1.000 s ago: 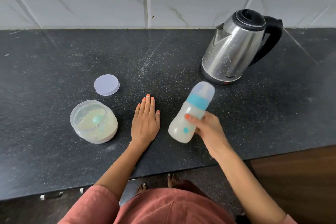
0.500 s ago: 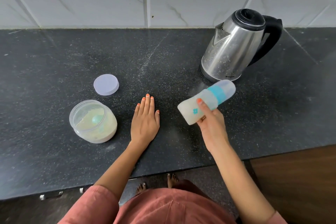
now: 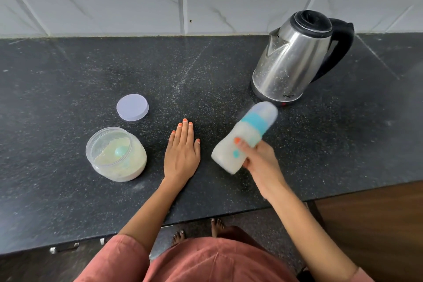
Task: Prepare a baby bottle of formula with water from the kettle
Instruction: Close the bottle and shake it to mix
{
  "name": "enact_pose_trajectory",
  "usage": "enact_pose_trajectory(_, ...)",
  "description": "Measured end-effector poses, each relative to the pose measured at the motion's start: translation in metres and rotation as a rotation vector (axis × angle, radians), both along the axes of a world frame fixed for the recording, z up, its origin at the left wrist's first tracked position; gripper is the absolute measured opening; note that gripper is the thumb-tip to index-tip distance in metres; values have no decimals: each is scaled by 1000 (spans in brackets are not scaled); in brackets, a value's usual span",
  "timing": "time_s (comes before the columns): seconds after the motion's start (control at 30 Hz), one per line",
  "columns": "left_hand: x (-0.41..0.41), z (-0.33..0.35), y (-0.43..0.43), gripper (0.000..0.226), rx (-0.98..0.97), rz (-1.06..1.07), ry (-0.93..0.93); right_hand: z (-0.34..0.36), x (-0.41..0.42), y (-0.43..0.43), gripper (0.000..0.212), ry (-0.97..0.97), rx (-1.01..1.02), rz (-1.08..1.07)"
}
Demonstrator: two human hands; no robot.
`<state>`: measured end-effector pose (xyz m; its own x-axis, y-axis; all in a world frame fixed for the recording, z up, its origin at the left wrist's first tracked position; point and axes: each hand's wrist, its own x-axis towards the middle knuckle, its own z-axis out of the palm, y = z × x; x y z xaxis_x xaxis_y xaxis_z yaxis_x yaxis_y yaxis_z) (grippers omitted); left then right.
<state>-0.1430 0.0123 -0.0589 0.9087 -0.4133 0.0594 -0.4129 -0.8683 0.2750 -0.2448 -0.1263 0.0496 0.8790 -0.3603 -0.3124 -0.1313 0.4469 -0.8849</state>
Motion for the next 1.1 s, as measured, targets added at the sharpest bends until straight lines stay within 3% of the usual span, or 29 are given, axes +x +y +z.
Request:
enact_pose_trajectory(0.1,0,-1,-1,53,-4,0,0,-3,-13,7,17,80,-246,291)
enact_pose_trajectory(0.3,0,-1,0,53,-18,-3,3,5,13,-7,29,-69,193,-175)
enact_pose_trajectory(0.37,0,0,0,53,-12,-6,3,3,9,1,29,-35,82,-95)
enact_pose_trajectory(0.5,0,1,0,53,-32,-6,10,-2,-12,13,20,62,-280,280)
enact_pose_trajectory(0.63,0,0,0,53,-21,-6,0,6,7,-4,23,-15,44,-50)
enact_pose_trajectory(0.7,-1,1,0,53,-32,-5,10,6,13,-7,24,-75,110,-173)
enact_pose_trajectory(0.77,-1,1,0,53,-32,-8,8,4,8,-1,27,-32,-9,-63)
enact_pose_trajectory(0.87,0,1,0,53,-24,-4,10,-1,-10,7,23,92,-278,291)
enact_pose_trajectory(0.9,0,1,0,53,-18,-2,9,-1,-11,4,23,94,-284,304)
enact_pose_trajectory(1.03,0,0,0,53,-11,1,3,6,7,-10,29,-36,91,-67)
enact_pose_trajectory(1.1,0,0,-1,53,-12,0,9,4,11,-10,32,-81,153,-152)
